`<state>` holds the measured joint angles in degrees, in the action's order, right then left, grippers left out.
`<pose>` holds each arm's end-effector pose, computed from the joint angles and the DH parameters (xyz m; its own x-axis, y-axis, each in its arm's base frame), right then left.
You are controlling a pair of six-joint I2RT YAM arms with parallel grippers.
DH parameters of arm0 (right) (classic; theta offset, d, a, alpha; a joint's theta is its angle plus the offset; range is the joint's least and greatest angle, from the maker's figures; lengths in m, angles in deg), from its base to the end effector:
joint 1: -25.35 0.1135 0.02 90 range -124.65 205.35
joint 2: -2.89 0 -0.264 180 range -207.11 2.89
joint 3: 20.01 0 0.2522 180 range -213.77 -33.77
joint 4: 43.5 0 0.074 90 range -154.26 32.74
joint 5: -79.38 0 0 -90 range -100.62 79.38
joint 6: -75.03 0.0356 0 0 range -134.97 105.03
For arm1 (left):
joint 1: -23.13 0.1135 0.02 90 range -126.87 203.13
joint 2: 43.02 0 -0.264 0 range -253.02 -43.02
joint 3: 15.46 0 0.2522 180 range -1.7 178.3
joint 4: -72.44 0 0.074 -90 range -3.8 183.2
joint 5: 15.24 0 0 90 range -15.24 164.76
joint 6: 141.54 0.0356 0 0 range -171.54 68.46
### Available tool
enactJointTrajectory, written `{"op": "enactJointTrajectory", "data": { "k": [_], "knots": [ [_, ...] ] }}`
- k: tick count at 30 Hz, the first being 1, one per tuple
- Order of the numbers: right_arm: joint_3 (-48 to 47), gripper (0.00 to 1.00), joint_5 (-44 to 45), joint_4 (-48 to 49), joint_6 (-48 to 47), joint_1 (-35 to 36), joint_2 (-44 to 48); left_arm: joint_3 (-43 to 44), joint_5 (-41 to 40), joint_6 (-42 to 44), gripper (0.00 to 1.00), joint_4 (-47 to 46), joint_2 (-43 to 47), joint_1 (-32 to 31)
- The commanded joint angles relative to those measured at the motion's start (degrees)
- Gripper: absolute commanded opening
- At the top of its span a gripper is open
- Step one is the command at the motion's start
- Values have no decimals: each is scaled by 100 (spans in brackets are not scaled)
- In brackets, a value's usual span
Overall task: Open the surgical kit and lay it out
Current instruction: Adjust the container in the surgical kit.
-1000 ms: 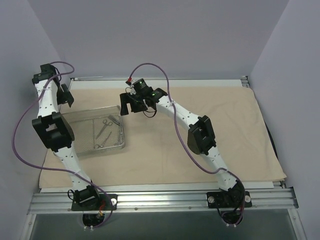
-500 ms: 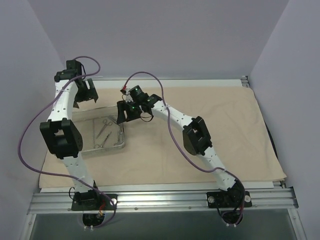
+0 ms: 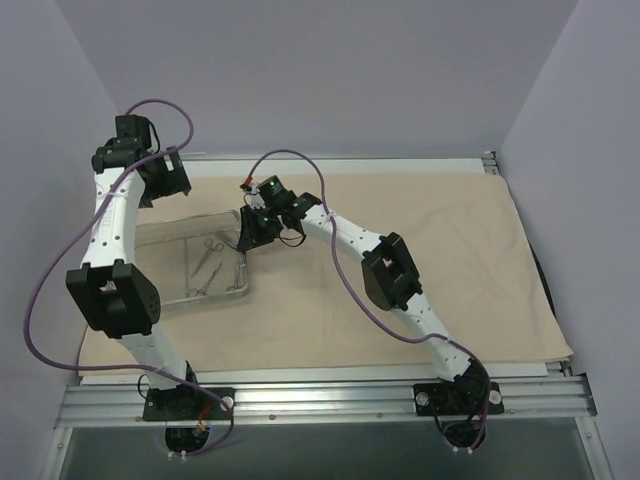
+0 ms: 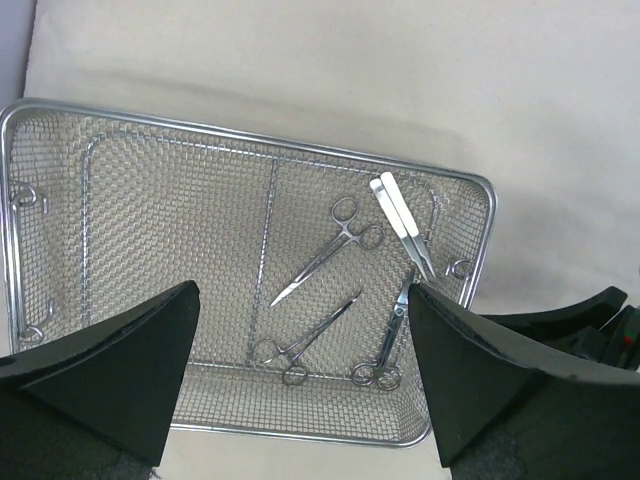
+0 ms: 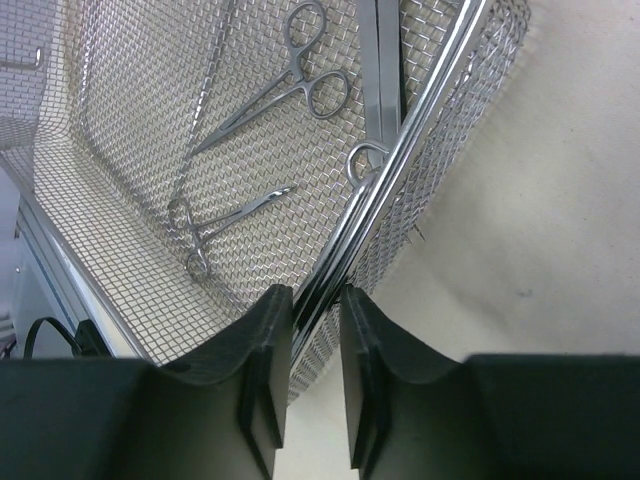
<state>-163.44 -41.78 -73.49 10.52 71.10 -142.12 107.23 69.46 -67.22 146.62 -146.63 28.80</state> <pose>0.3897 0.4264 0.2032 -0.7259 -0.2174 -0.6525 -0.6738 0.4153 0.6112 0.3809 0.0411 0.3628 -0.7450 -0.3444 -0.5713 -0.3659 0.9271 -0.0817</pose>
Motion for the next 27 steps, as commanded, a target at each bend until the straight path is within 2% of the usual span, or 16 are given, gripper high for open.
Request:
{"op": "enactJointTrajectory", "data": {
  "k": [1,4,6,13,19,21,23,25,27],
  "knots": [
    [126,16,-92,-205,-176,170,43,-29,3,65,94,-443,447,-83],
    [284,4,-66,-223,-211,188,157,84,-32,223,94,-312,509,-93],
    [450,0,-22,-214,-212,205,306,216,11,303,94,-85,404,-93],
    [1223,0,21,14,-115,372,948,287,293,382,94,-13,368,-84],
    [1294,0,-66,-144,-203,531,1036,103,529,320,94,-215,289,-84],
    [1391,0,-57,-135,-203,557,1045,85,819,382,99,-180,289,-84],
    [1409,1,-66,-152,-212,575,1036,129,1004,233,85,-119,228,-31],
    [1418,11,-48,-161,-229,575,1045,199,1311,136,82,30,123,118],
    [1418,37,48,-196,-255,566,1080,165,1417,127,98,-12,148,197]
  ]
}}
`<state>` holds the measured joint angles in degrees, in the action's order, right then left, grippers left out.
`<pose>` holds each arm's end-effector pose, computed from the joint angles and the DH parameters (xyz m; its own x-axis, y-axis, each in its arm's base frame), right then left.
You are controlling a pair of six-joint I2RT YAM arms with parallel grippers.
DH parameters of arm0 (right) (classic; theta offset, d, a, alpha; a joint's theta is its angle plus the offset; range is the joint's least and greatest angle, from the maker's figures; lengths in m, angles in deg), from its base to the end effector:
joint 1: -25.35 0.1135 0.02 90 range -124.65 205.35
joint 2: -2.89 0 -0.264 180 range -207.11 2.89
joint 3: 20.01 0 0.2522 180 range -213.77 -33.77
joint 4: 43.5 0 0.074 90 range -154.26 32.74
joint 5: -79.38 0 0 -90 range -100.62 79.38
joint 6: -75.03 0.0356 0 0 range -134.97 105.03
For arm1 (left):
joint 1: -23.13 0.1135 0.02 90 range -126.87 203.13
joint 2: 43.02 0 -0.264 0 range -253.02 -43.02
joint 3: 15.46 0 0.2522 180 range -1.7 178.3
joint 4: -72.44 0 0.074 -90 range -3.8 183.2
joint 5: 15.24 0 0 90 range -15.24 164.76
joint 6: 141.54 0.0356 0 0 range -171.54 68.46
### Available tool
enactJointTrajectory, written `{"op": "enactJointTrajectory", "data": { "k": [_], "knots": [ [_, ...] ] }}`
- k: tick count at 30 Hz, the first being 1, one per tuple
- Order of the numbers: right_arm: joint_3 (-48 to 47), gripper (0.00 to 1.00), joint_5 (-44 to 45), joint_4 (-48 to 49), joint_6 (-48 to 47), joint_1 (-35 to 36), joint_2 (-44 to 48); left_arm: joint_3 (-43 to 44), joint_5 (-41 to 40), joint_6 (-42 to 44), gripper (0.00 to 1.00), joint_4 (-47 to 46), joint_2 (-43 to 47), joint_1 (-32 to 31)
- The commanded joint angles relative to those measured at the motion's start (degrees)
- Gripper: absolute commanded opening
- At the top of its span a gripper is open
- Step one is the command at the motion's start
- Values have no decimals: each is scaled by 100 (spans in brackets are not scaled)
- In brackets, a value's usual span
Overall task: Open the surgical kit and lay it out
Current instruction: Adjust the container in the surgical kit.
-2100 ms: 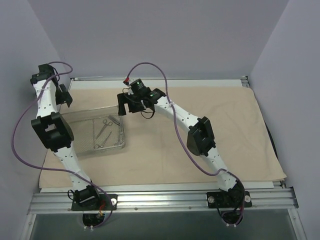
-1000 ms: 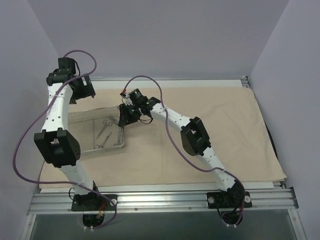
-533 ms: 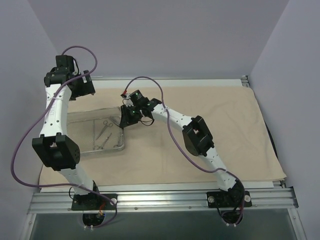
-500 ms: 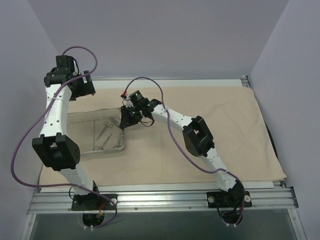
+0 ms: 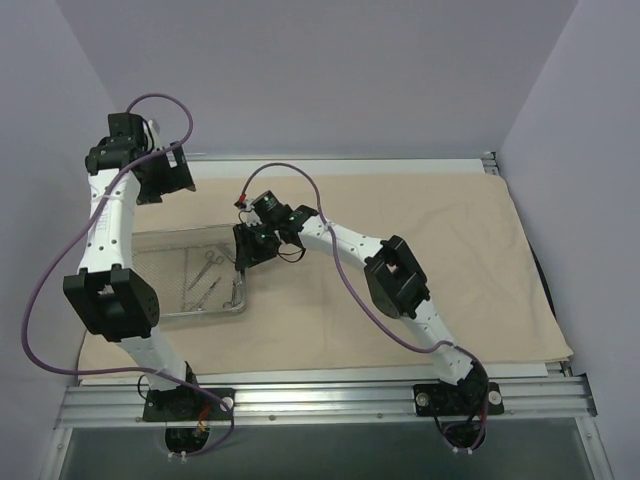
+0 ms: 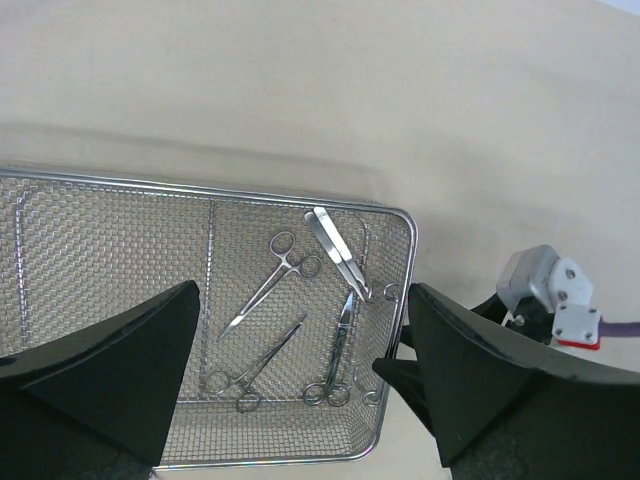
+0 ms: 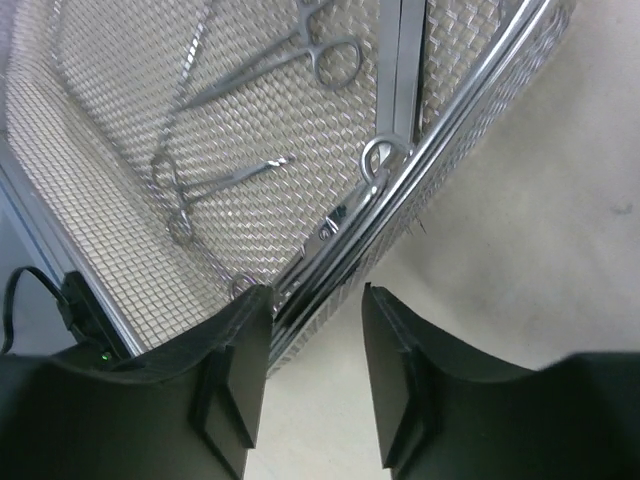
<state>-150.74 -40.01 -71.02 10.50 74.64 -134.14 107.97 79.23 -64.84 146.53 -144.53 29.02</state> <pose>0.3462 0.4291 0.2073 -0.7261 -0.2694 -0.6326 -0.6802 0.4155 0.6039 0.3721 0.0356 0.3799 -0.7520 -0.3081 -0.5827 -0.2340 0.9512 -0.2010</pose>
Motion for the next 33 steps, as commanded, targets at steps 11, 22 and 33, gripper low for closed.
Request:
{"op": "enactJointTrajectory", "data": {
  "k": [11,22,33],
  "knots": [
    [-450,100,2691,-2147,-1186,-490,1160,-1139,-394,239,95,-285,702,-369],
    [834,100,1251,-1963,-1184,-1950,2339,-2740,-974,162,73,-506,827,-1327],
    [667,94,259,-1991,-1282,-1959,2023,-3407,-589,20,56,-671,800,-1459]
  ]
}}
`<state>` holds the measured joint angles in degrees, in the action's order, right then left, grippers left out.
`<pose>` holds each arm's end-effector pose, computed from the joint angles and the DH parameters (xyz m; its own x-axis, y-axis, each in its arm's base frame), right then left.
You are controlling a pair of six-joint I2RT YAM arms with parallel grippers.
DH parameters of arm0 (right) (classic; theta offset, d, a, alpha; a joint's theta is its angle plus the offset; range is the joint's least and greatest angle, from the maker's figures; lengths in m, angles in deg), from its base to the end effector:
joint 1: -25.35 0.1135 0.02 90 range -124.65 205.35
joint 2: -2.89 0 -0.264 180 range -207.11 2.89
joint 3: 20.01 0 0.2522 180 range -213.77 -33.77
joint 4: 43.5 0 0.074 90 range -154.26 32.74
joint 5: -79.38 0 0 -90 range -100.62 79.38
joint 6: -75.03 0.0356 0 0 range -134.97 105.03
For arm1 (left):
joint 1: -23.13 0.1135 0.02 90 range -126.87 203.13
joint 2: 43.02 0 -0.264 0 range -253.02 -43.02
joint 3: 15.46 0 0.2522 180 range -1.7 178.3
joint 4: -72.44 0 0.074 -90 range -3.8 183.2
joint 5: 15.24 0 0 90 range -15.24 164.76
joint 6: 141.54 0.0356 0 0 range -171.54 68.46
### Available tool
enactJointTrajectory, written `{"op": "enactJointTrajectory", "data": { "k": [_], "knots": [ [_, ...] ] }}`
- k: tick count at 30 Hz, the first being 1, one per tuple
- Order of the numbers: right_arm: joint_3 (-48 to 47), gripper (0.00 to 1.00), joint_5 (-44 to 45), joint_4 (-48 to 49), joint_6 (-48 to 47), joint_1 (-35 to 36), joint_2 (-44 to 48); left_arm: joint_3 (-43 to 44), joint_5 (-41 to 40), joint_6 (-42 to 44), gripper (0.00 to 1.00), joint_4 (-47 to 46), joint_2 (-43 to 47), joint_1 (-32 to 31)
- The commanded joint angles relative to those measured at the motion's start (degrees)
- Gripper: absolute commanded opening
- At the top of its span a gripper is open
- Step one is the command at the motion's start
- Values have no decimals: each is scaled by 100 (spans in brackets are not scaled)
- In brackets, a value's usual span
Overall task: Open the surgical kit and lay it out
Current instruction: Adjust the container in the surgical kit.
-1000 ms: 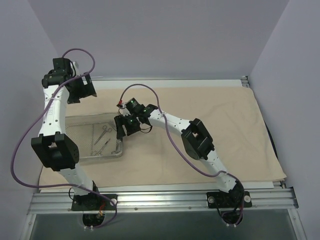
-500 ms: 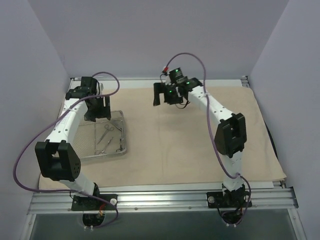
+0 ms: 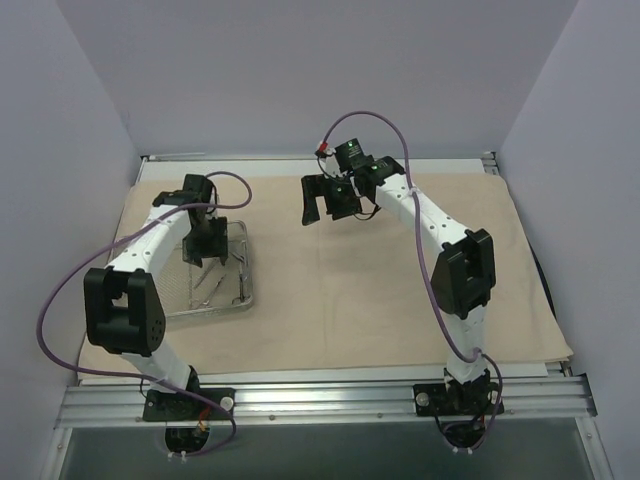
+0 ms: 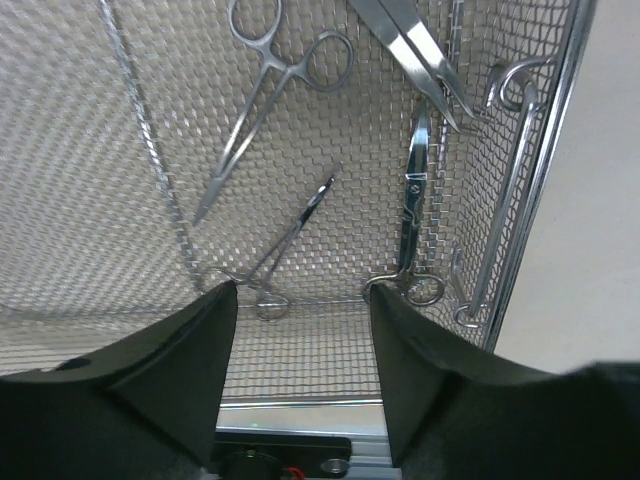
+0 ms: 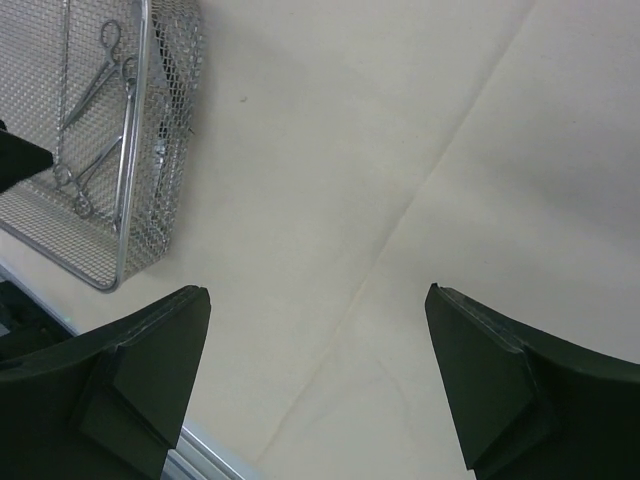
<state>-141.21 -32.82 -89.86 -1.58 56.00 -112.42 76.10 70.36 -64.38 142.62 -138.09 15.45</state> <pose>0.3933 0.2487 0.3086 -0.7098 -0.1714 -0.6833 -0.5704 0.7089 0.4147 0.3232 -0.0408 0.2559 -0.9522 -0.0952 -0.2902 -0.1023 0.9947 0.0094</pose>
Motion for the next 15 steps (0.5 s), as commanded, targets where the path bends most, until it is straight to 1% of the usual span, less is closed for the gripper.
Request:
{"op": "enactJointTrajectory", "data": {
  "k": [1,4,7,10,12,15],
  "knots": [
    [-321,93,-487,-89,-38,-103,-202,-256,291,-25,67,-272,138,-137],
    [-313,92,-505,-45,-3,-95,-238,-257,116,-104,70,-97,-133,-225],
    [-164,91,-470,34,15,-104,-168,-318,-25,-201,69,-79,-345,-251],
    [-23,91,-417,61,15,-112,-54,-353,-175,-280,63,-184,-486,-260],
    [82,90,-374,61,-3,-121,-1,-362,-201,-298,56,-298,-583,-260],
    [205,90,-347,52,-20,-165,113,-336,-350,-298,52,-342,-829,-260]
  ]
}}
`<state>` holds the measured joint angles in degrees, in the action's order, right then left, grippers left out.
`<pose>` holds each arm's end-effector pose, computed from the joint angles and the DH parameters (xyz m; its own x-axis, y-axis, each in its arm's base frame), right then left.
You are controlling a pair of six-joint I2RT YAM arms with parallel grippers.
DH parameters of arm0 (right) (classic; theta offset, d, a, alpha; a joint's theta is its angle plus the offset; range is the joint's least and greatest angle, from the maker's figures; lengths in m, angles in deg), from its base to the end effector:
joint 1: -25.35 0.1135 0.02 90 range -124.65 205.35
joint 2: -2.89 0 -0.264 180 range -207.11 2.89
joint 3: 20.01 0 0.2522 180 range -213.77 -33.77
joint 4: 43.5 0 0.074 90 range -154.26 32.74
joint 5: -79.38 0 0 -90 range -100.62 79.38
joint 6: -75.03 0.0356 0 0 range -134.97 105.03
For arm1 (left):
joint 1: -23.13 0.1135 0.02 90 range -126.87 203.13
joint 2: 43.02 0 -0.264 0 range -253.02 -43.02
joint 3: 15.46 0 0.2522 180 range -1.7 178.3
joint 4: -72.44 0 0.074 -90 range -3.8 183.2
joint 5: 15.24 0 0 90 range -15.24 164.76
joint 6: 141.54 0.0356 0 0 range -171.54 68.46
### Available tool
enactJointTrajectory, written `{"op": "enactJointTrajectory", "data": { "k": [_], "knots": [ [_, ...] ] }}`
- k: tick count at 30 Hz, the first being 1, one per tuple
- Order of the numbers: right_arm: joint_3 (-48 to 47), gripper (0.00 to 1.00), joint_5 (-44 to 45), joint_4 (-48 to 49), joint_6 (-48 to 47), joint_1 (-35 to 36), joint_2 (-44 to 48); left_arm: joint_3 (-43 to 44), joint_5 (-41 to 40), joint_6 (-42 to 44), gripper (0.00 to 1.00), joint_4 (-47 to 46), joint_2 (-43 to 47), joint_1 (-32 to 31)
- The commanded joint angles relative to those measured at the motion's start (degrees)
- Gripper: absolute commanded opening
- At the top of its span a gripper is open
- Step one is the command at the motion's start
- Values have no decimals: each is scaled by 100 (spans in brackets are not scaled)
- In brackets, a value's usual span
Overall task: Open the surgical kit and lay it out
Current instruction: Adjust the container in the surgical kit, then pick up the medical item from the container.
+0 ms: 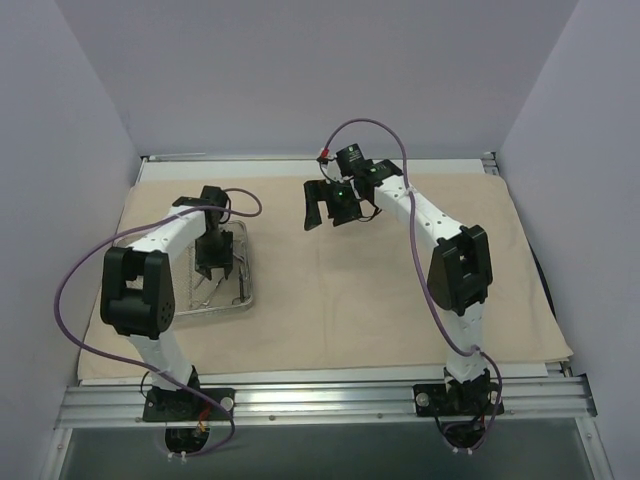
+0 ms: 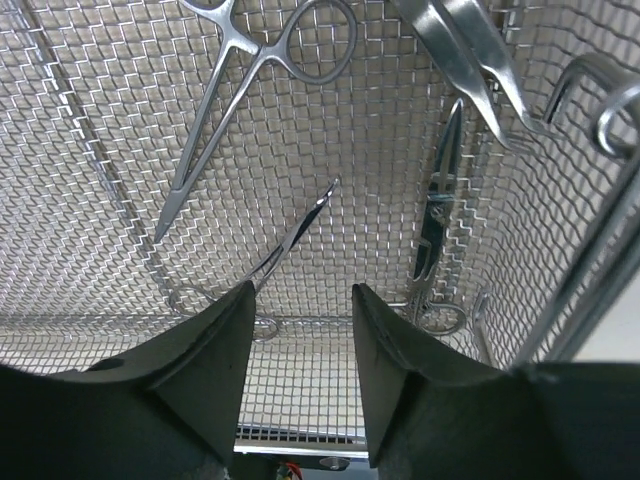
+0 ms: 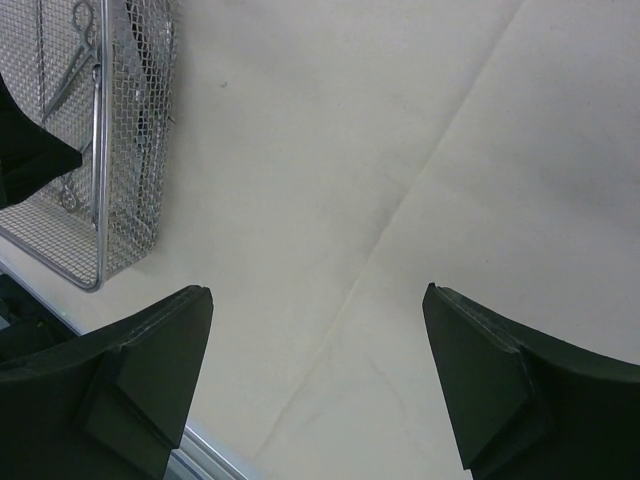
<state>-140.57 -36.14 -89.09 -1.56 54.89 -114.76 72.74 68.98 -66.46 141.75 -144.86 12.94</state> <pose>0.4034 0.2463 0.2882 -0.7408 -0.1792 -0.6474 -0.5641 0.6893 0.4546 0.3281 -0.0553 0.2038 -0.9860 -0.0830 -0.1443 -0.0932 0.9935 0.0650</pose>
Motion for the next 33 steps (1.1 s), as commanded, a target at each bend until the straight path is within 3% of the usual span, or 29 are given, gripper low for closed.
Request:
{"op": "enactJointTrajectory", "data": {
  "k": [1,4,15,20,29,33],
  "knots": [
    [177,90,-6,-16,-14,-62,374,44,-213,-12,51,-290,-247,-9],
    [335,90,3,19,4,-115,461,150,-239,103,42,-308,-450,0],
    [608,89,38,116,65,-194,585,10,-292,305,36,-387,-775,132],
    [547,89,56,90,39,-194,541,-96,-222,340,20,-396,-802,185],
    [573,90,65,195,136,-212,523,79,-362,349,3,-63,-521,202],
    [476,89,73,213,179,-212,427,465,-572,349,2,219,-311,202]
  ]
}}
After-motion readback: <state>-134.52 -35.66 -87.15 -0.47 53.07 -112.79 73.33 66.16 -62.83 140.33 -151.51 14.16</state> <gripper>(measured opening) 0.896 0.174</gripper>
